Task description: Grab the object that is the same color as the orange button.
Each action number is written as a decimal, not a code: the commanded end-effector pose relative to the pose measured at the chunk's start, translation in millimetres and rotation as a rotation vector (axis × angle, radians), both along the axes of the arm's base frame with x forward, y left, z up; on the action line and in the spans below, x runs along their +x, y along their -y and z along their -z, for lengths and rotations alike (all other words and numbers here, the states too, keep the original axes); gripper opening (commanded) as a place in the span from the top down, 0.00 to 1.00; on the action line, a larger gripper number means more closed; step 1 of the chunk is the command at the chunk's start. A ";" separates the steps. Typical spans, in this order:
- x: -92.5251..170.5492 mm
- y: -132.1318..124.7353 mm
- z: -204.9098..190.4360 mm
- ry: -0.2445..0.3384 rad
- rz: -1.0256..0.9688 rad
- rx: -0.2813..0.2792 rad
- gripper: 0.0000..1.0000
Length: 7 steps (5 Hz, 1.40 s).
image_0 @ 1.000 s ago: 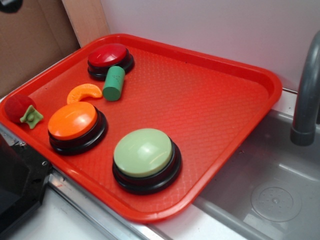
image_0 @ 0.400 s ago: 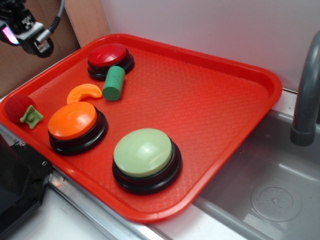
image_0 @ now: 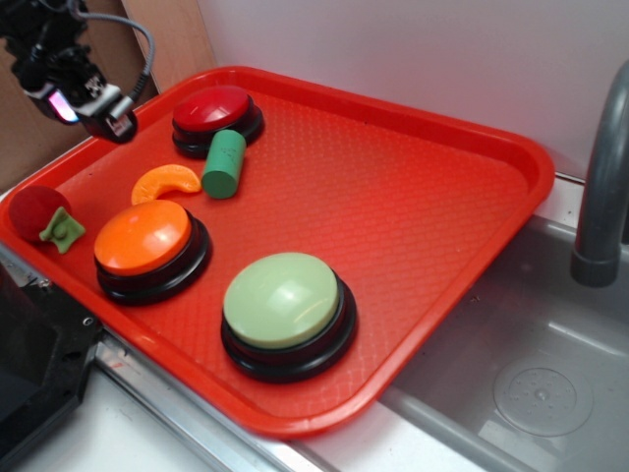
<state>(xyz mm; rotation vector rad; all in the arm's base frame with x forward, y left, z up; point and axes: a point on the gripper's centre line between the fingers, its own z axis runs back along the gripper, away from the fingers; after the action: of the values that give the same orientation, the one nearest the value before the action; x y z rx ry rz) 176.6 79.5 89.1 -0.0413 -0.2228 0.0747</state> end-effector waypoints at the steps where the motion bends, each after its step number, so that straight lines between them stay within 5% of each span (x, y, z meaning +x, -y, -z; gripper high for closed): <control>1: 20.1 -11.5 27.2 0.036 0.021 0.030 0.00; 4: 44.2 -9.4 72.2 0.013 0.142 0.063 0.00; 5: 45.4 -10.5 73.8 0.013 0.119 0.065 0.16; 6: 45.8 -11.9 74.3 0.012 0.112 0.073 1.00; 7: 44.7 -11.1 74.2 0.008 0.112 0.081 1.00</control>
<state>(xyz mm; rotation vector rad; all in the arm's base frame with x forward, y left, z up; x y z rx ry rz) 221.6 92.6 17.1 0.0257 -0.2395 -0.0282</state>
